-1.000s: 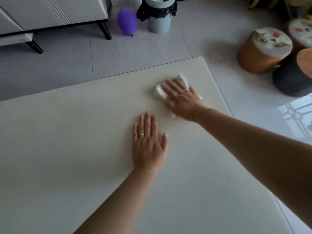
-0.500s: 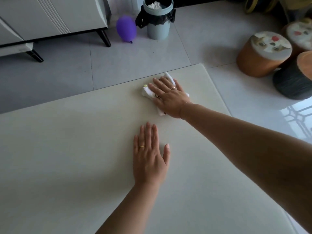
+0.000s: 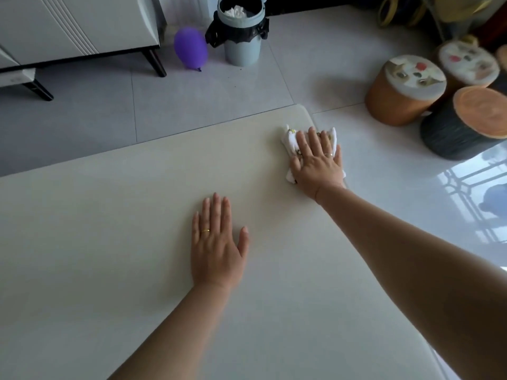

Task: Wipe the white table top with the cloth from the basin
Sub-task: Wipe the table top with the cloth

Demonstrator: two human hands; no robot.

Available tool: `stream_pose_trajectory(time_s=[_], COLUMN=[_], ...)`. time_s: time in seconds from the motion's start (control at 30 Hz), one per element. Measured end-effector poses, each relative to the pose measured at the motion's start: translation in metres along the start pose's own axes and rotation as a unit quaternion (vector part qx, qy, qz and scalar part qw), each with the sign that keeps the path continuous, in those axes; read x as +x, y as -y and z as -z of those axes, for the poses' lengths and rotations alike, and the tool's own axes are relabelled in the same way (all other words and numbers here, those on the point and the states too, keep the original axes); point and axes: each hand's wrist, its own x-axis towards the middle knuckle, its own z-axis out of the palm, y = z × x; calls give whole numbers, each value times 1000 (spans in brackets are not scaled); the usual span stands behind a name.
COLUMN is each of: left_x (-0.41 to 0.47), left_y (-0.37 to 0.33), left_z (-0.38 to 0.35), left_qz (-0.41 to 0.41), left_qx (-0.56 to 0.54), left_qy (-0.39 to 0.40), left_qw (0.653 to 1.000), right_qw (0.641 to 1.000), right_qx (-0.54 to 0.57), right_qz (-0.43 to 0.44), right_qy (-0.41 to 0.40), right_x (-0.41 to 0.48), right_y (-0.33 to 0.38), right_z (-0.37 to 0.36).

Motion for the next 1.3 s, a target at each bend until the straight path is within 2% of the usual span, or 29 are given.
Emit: stream_pose_trajectory(time_s=[0.27,0.6,1.0,1.3], left_x=[-15,-164,-294,-370], left_y=[-8,-70,-121,-154], left_z=[4,-4,0,10], left_qz=[36,-25,-57,-78], left_qx=[1,-8,-15,-21], left_qy=[24,33,84,156], left_qw=[999,999,995,984], right_qw=[1000,998,997,995], right_qx=[-17,-40,-35,46], right_qz=[4,-15,-39,-73], right_qy=[23,40,58,46], right_x=[-119,-256,-442,-546], right_y=[-42,-89,-145,-174], right_z=[-5,-18,-29,-32])
